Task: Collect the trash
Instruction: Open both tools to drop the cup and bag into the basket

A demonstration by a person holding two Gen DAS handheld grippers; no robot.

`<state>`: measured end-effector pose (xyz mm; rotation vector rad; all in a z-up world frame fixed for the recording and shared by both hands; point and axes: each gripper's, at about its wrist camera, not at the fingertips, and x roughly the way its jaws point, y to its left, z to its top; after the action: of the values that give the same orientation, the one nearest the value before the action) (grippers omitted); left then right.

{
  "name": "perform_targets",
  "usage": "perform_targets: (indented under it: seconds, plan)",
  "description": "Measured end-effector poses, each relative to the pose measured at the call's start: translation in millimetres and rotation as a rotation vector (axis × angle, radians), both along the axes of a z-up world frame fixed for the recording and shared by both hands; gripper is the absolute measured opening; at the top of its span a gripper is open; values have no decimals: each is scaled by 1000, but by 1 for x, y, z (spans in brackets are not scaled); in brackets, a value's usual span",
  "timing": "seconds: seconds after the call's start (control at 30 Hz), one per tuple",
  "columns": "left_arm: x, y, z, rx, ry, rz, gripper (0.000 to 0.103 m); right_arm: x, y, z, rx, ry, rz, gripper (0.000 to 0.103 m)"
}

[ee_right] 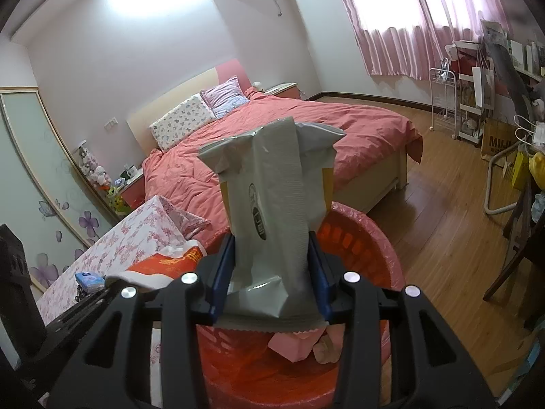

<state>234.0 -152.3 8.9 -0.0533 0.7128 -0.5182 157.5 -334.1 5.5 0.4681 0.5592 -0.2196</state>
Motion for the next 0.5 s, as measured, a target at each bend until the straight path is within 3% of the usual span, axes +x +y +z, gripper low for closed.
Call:
perform_targets:
  seconds: [0.1, 0.27, 0.4, 0.5]
  plan:
    - [1, -3, -3, 8, 7, -3, 6, 2, -3, -1, 14, -1, 1, 44]
    - [4, -8, -10, 30, 46, -8, 7, 4, -4, -3, 25, -6, 23, 60]
    - [3, -8, -16, 40, 64, 5, 38, 5, -5, -5, 32, -1, 27, 69]
    - [2, -6, -18, 47, 62, 14, 42, 4, -7, -7, 42, 4, 23, 72]
